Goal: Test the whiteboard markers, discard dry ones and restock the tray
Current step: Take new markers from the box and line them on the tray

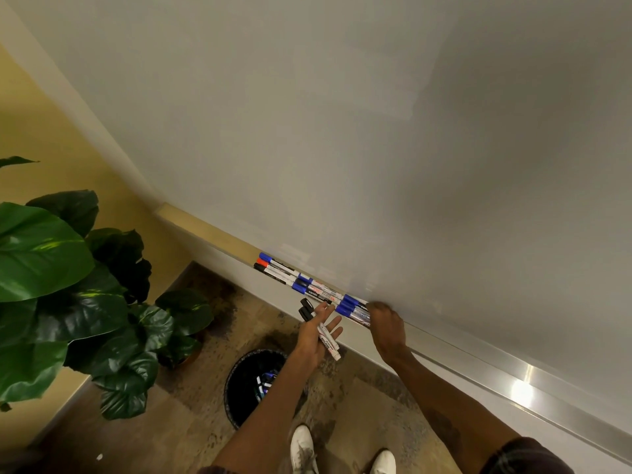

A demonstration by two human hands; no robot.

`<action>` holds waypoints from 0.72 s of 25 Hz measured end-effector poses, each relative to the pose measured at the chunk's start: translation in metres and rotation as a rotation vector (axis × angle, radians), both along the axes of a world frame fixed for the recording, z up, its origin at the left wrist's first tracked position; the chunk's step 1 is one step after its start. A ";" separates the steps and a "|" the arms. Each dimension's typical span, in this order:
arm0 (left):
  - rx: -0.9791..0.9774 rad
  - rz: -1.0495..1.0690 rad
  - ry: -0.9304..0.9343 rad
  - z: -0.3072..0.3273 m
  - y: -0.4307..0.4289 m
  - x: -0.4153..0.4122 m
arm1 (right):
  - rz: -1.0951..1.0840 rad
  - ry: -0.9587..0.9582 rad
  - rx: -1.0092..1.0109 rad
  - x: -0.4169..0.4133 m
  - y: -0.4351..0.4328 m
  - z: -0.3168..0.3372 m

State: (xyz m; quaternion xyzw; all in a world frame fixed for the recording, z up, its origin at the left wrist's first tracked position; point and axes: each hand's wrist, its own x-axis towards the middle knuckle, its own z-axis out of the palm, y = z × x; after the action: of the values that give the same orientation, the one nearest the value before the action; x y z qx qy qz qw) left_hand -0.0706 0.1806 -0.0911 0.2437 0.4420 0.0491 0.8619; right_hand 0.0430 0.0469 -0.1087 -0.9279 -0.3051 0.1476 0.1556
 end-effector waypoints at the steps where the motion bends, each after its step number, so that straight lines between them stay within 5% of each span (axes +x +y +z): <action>1: -0.002 0.006 -0.005 0.000 -0.002 0.002 | 0.008 -0.035 0.019 -0.001 0.000 -0.001; 5: 0.019 0.022 -0.041 0.002 -0.016 0.011 | 0.106 -0.075 0.112 0.003 0.004 0.009; 12: 0.047 -0.022 -0.078 0.014 -0.056 0.037 | -0.046 0.783 0.571 0.004 -0.020 0.052; 18: 0.040 -0.068 -0.115 0.018 -0.095 0.057 | -0.069 0.963 0.478 0.022 -0.063 0.058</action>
State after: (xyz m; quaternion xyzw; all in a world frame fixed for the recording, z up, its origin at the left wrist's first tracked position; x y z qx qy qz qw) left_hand -0.0133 0.0852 -0.0735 0.2725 0.3821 0.0425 0.8820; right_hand 0.0652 -0.0158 -0.0508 -0.7036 -0.1936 0.4774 0.4895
